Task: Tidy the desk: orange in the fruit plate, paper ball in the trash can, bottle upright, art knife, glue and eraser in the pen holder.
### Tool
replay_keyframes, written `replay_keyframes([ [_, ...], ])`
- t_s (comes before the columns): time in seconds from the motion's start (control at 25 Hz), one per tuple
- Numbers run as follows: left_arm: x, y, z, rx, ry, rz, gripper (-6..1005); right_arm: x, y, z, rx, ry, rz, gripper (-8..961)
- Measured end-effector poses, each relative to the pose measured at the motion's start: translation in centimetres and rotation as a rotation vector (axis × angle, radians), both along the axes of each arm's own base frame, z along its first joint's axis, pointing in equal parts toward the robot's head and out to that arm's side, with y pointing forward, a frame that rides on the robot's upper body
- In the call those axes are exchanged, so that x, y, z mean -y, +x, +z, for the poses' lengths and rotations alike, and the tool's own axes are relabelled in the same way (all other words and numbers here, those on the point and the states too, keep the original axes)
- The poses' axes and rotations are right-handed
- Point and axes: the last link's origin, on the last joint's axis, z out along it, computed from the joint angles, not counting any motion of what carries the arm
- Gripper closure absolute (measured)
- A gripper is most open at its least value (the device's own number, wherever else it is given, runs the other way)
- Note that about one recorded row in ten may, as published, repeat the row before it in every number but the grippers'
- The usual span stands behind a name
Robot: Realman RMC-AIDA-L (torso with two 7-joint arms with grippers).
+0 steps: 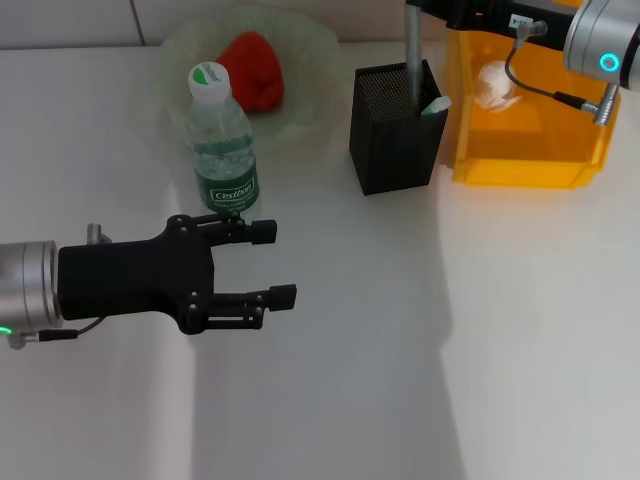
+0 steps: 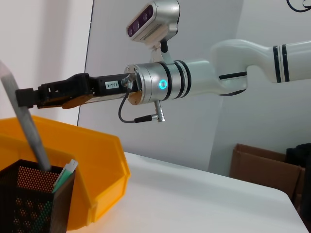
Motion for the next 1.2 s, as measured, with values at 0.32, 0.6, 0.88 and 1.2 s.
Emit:
replay_keyframes([
  [0.32,-0.3,0.1,0.5,0.014,0.024,0.005,199,1.4,0.1,0.5,-0.026,-0.032,0.062,726],
  [0.6,-0.3,-0.1,1.1,0.023,0.025,0.009,200,7.7,1.2,5.0,-0.113,-0.036,0.277,335],
  [0.88,-0.1,-0.2,2.2,0.022,-0.004,-0.005,200,18.1,5.4,4.8,-0.117,-0.259,0.556,142],
  [1.2,0.2,0.1,2.9,0.035,-0.042,-0.030,200,21.6,7.9,1.9,-0.208,-0.282,0.543,142],
])
